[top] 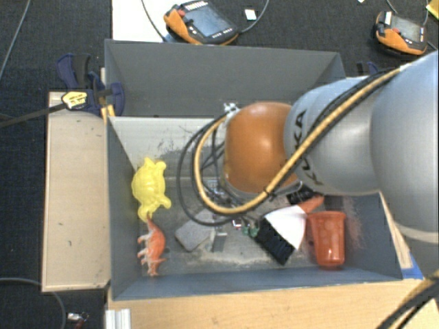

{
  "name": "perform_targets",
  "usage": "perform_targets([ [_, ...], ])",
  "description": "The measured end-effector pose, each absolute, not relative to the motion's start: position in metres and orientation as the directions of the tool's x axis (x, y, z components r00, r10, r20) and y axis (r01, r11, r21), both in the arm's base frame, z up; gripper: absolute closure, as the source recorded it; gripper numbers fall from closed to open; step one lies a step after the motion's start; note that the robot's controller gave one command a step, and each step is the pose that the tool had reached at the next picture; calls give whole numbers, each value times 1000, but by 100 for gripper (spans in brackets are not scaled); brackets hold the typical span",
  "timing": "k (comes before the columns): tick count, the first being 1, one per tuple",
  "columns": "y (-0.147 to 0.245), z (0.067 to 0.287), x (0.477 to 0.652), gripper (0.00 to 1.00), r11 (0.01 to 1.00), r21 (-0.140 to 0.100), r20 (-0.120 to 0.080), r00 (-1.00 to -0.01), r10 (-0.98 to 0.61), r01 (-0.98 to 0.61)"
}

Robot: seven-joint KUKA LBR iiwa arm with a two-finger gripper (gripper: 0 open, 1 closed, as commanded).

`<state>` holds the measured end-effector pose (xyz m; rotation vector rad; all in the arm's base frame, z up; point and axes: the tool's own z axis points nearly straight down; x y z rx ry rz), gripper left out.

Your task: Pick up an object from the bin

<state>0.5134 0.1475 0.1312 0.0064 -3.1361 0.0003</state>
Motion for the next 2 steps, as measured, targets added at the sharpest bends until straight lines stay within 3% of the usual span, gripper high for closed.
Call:
perform_targets([
  [1,147,135,515,0,1000,1,-2,-1000,3,3],
  [2,130,70,533,0,997,1,-2,-997,-81,-81],
])
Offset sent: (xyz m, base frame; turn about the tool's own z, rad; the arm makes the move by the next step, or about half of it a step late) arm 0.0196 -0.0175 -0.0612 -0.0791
